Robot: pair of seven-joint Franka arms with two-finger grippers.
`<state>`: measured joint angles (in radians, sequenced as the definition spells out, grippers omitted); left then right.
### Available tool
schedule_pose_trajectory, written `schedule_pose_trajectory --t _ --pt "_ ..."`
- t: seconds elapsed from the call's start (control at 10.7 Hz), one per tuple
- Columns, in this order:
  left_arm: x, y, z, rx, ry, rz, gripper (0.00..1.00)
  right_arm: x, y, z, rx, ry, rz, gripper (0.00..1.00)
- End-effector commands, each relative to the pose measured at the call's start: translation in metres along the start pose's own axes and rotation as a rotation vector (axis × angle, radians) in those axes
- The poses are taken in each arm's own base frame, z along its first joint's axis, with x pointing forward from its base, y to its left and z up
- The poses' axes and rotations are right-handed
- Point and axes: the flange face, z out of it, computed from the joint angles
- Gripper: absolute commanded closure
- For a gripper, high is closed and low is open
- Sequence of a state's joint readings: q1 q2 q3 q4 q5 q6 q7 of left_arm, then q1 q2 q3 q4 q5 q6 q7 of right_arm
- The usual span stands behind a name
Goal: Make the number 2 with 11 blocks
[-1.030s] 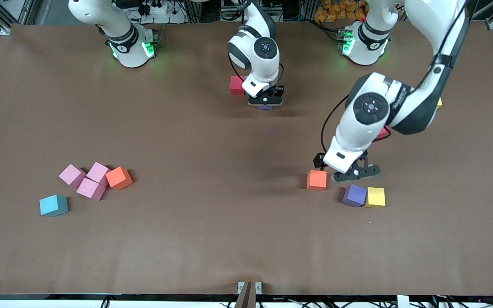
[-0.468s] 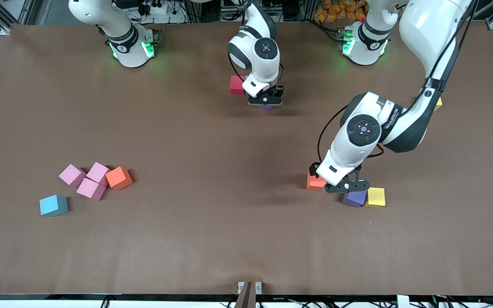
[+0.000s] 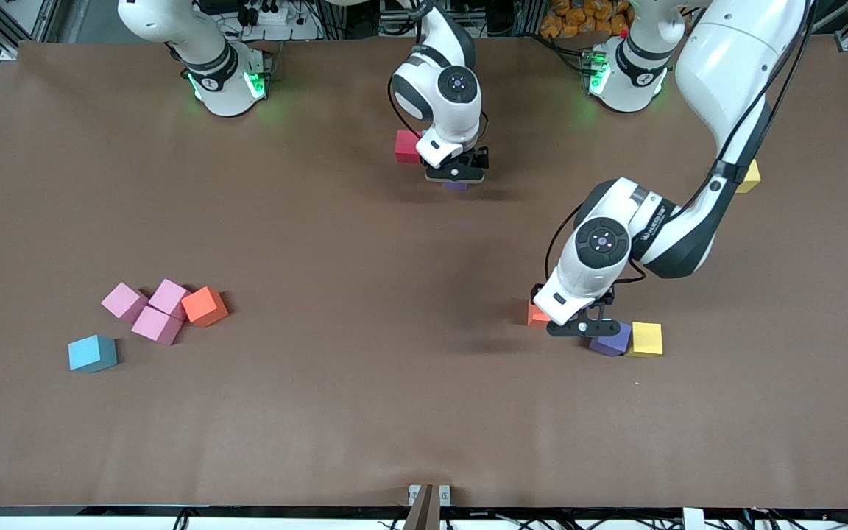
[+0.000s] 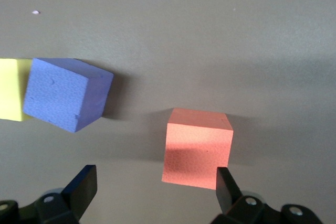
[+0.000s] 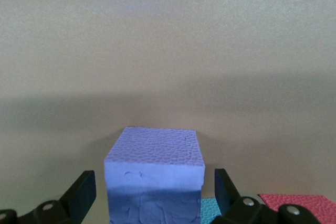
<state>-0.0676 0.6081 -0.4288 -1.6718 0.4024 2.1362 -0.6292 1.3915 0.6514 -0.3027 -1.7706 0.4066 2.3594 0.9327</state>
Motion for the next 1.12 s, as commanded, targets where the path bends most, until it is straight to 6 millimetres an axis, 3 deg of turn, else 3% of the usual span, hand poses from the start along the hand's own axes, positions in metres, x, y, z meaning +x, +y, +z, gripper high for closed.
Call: schedule_pose_trajectory --t 0.0,0.28,0.37,0.56,0.75,0.84,1.03 --pt "0.004 0.012 0.001 -0.005 0.022 0.034 0.00 0.014 0.000 -0.012 0.013 0.008 0.015 0.00" --pt "0.006 0.018 0.011 -0.032 0.032 0.037 0.00 0.051 0.014 -0.049 0.047 0.049 0.003 0.00" --pt "0.006 0.019 0.015 -0.039 0.033 0.038 0.00 0.078 0.030 -0.060 0.035 0.057 -0.027 0.00" --pt "0.007 0.020 0.019 -0.051 0.039 0.051 0.00 0.163 0.086 -0.106 0.063 0.060 -0.113 0.00" --pt "0.007 0.022 0.027 -0.056 0.034 0.056 0.00 0.233 0.152 -0.134 0.075 0.053 -0.139 0.00" --pt "0.008 0.021 0.030 -0.063 0.037 0.055 0.00 0.262 0.182 -0.144 0.076 0.055 -0.206 0.00" --pt "0.010 0.019 0.044 -0.072 0.043 0.057 0.00 0.299 0.230 -0.151 0.048 0.060 -0.252 0.00"
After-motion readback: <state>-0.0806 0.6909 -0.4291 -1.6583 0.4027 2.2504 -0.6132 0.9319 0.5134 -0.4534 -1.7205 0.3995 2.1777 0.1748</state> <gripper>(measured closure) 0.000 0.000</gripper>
